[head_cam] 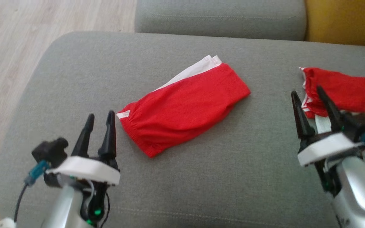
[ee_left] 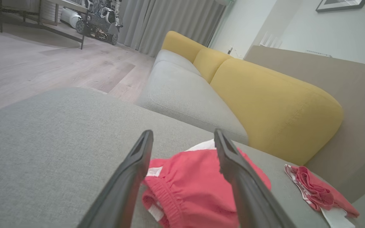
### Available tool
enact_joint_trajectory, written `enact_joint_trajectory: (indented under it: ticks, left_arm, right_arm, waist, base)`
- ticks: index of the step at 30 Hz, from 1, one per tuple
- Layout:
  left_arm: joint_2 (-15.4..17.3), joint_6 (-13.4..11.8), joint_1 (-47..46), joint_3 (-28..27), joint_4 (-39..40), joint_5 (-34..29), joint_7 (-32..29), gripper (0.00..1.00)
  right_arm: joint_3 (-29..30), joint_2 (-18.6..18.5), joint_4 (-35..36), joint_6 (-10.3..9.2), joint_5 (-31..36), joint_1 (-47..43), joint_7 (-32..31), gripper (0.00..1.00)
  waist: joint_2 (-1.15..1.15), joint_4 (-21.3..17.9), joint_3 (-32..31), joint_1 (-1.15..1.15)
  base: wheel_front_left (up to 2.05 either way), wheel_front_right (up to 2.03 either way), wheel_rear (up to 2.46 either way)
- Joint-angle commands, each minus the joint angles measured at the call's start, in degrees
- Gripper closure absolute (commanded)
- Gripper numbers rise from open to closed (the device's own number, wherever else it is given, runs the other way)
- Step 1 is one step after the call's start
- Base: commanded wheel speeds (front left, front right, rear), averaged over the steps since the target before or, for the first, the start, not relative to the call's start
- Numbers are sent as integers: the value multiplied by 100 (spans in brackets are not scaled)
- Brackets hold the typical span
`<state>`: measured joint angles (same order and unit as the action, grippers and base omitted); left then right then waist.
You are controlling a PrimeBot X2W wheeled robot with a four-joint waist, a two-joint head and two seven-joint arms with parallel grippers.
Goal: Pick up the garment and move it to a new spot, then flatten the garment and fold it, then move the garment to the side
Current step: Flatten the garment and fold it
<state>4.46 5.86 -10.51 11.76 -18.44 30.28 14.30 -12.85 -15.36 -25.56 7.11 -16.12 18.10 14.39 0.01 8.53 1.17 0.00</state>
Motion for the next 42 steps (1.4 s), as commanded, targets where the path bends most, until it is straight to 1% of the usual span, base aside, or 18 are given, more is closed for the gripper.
enact_joint_trajectory:
  ticks: [1,6,12,15,19,23,28,34,39,42]
  left_arm:
    - [6,56,-68,-248,281,-187,70,0]
    - [-94,116,260,-376,414,-434,70,0]
    - [-140,145,320,-410,470,-473,70,0]
    - [-149,154,257,-368,468,-471,70,0]
    - [-155,159,152,-289,462,-387,70,0]
    - [-156,161,48,-117,452,-268,70,0]
    - [-157,161,-114,35,453,-140,70,0]
    - [-157,162,-321,186,476,36,70,0]
    - [-157,162,-433,277,494,155,70,0]
    - [-157,162,-467,311,503,204,70,0]
  right_arm:
    - [173,148,364,37,172,-100,61,0]
    - [475,459,671,37,560,-598,61,0]
    - [592,610,786,37,651,-692,-14,0]
    - [598,750,768,37,409,-603,-295,0]
    - [699,972,609,37,-358,-323,-915,0]
    - [920,1128,258,37,-1170,89,-1657,0]
    - [1264,1213,-390,37,-1624,717,-2406,0]
    - [1866,1244,-1403,37,-1829,1498,-2993,0]
    - [2059,1247,-2201,37,-1770,2082,-3117,0]
    - [2109,1247,-2648,37,-1586,2347,-3145,0]
  waist:
    - [-1,-87,-48,0]
    - [-1,-162,-72,0]
    - [-1,-119,15,0]
    - [-1,-34,123,0]
    - [-1,136,335,0]
    - [-1,369,591,0]
    - [-1,691,892,0]
    - [-1,1097,1189,0]
    - [-1,1373,1361,0]
    - [-1,1490,1438,0]
  base:
    - [0,0,0]
    - [0,0,0]
    - [0,0,0]
    - [0,0,0]
    - [0,0,0]
    - [0,0,0]
    - [0,0,0]
    - [0,0,0]
    - [0,0,0]
    - [0,0,0]
